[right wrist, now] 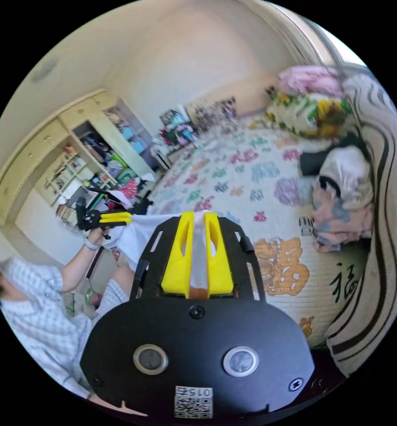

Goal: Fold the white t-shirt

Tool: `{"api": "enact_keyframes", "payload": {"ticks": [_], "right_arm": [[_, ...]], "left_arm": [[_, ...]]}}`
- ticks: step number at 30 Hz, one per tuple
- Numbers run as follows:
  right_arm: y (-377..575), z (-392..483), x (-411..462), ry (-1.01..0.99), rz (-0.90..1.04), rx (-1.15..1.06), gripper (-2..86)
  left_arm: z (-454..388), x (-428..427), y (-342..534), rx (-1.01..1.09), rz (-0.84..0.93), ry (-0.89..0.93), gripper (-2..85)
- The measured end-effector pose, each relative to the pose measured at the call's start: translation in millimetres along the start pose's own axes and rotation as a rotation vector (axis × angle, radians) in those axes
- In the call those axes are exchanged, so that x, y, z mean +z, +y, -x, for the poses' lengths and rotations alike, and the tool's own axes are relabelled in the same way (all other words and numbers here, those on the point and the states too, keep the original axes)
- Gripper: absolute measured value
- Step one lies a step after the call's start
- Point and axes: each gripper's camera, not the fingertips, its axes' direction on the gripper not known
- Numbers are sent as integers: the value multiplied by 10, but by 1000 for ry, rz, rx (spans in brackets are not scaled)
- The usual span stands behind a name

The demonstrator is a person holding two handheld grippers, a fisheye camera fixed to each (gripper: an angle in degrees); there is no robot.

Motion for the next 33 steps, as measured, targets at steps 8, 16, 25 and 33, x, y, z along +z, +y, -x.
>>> {"api": "enact_keyframes", "payload": {"ticks": [8,16,25,33], "right_arm": [[507,583,889,71,493,-462,77],[745,809,1911,179,890,-796,95],[220,596,1708,210,851,-726,-4],[-2180,325,839,362,400,-683,-3]], "left_arm": [[-437,277,568,-6,164,158,21],[-908,899,551,114,396,212,55],[-332,983,340,90,440,306,-4],[1632,201,-1207,-5,-60,-10,-7]]}}
